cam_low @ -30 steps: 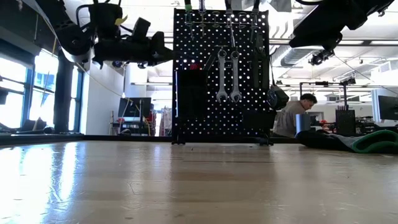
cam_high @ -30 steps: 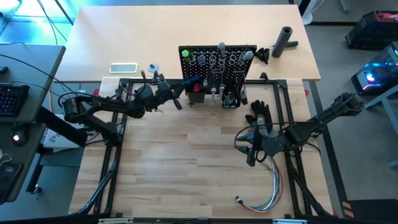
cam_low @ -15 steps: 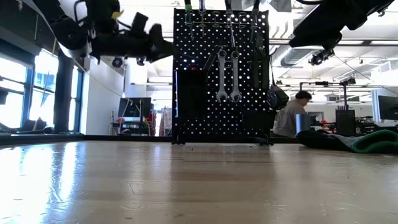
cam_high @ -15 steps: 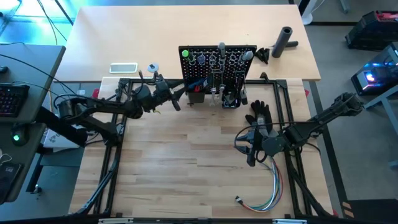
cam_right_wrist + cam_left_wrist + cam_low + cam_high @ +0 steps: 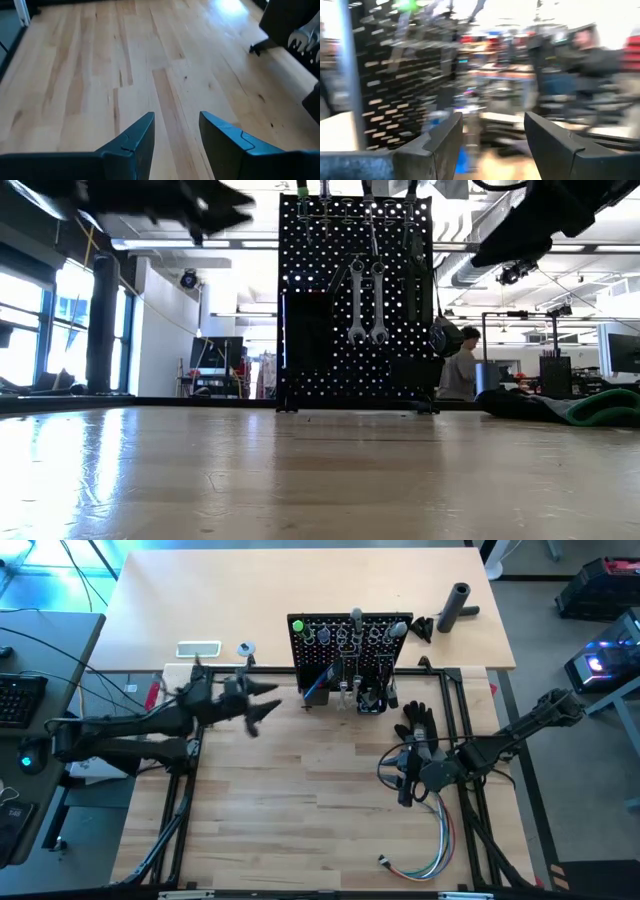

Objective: Hang tools onto peg board
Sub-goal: Return to Home Position

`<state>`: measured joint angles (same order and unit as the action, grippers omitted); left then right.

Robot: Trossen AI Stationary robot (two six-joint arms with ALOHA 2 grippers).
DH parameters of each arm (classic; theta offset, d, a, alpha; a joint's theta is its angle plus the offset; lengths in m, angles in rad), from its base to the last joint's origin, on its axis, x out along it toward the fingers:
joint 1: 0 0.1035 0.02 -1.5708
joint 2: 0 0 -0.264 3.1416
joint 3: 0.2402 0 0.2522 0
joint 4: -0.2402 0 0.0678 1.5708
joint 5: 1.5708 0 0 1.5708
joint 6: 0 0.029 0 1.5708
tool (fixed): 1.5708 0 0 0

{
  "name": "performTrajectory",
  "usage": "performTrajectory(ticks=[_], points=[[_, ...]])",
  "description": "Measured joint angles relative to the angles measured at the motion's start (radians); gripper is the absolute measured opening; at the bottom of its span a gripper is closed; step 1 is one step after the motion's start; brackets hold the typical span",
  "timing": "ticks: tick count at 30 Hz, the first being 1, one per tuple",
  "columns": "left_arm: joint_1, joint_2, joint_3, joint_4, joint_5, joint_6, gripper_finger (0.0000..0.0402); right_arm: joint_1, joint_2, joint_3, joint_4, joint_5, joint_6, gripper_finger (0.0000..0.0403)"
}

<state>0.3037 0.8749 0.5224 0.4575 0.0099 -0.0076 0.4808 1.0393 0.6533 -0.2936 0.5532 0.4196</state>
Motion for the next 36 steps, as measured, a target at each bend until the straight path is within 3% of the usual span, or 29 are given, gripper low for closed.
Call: performTrajectory(ticks=[10,16,23,36], points=[[-0.142,-0.419,0.000,-0.403,0.297,-0.145,0.0207,0.000,0.000,0.000,-0.135,-0.016,0.078,0.0151],[-0.210,-0.571,0.000,-0.605,0.344,-0.182,0.0207,0.000,0.000,0.000,-0.140,-0.001,0.070,0.0151],[-0.231,-0.607,0.000,-0.731,0.335,-0.149,0.0207,0.000,0.000,0.000,-0.160,0.019,0.098,0.0151],[-0.235,-0.607,-0.059,-0.728,0.342,-0.120,0.0207,0.000,-0.001,0.000,-0.239,0.019,0.212,0.0151]])
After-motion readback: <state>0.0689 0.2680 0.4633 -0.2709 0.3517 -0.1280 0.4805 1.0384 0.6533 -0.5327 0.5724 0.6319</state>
